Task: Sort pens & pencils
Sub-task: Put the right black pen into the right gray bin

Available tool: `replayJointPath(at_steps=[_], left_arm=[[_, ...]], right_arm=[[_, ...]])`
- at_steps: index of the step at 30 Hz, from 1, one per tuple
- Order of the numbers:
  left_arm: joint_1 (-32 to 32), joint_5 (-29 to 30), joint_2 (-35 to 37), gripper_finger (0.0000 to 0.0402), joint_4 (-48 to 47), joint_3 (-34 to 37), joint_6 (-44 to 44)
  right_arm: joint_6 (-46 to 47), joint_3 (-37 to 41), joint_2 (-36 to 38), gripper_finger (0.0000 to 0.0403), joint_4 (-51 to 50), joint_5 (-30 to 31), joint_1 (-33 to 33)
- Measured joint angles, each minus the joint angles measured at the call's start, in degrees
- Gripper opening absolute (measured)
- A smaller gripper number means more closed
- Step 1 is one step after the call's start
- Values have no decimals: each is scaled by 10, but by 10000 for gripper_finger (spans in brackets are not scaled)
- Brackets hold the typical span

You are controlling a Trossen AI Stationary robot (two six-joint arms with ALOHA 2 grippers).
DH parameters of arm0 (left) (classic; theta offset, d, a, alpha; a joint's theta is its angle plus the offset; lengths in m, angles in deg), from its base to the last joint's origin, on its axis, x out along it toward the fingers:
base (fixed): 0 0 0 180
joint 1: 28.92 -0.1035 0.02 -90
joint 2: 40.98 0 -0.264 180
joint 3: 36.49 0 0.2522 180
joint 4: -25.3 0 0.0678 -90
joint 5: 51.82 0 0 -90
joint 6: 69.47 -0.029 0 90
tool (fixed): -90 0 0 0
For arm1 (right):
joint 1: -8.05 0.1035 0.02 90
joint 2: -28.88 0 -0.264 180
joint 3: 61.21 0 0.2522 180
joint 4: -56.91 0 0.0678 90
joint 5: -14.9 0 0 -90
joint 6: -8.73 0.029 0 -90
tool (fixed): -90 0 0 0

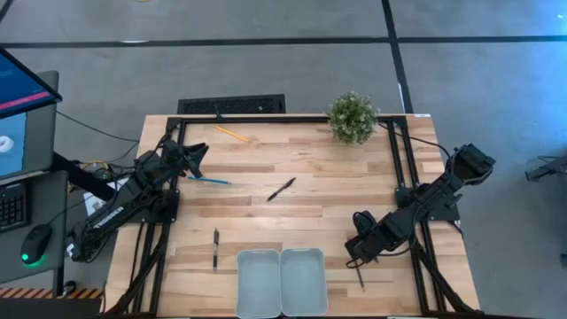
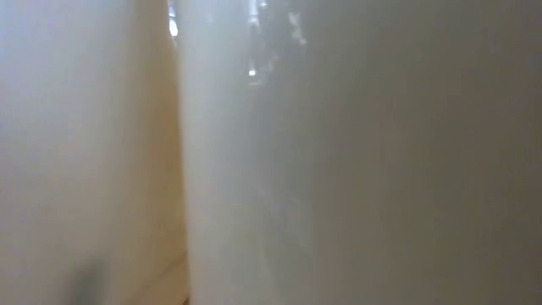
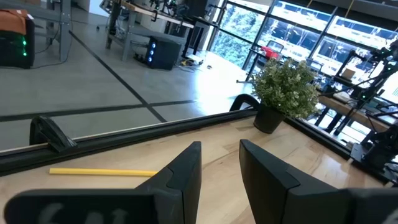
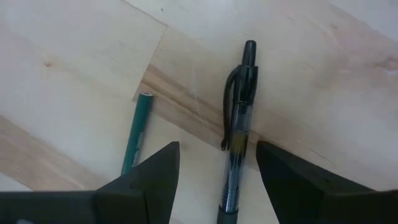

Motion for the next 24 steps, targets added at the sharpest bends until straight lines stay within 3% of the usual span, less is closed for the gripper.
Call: replayJointPath(at_steps=[14, 24], left_arm=[[0, 1, 0, 98, 0, 0, 0], [0, 2, 0, 98, 0, 0, 0]], right_arm=[[-16, 0, -1, 236, -2, -2, 0], [-17, 1, -2, 169, -12, -3, 0]])
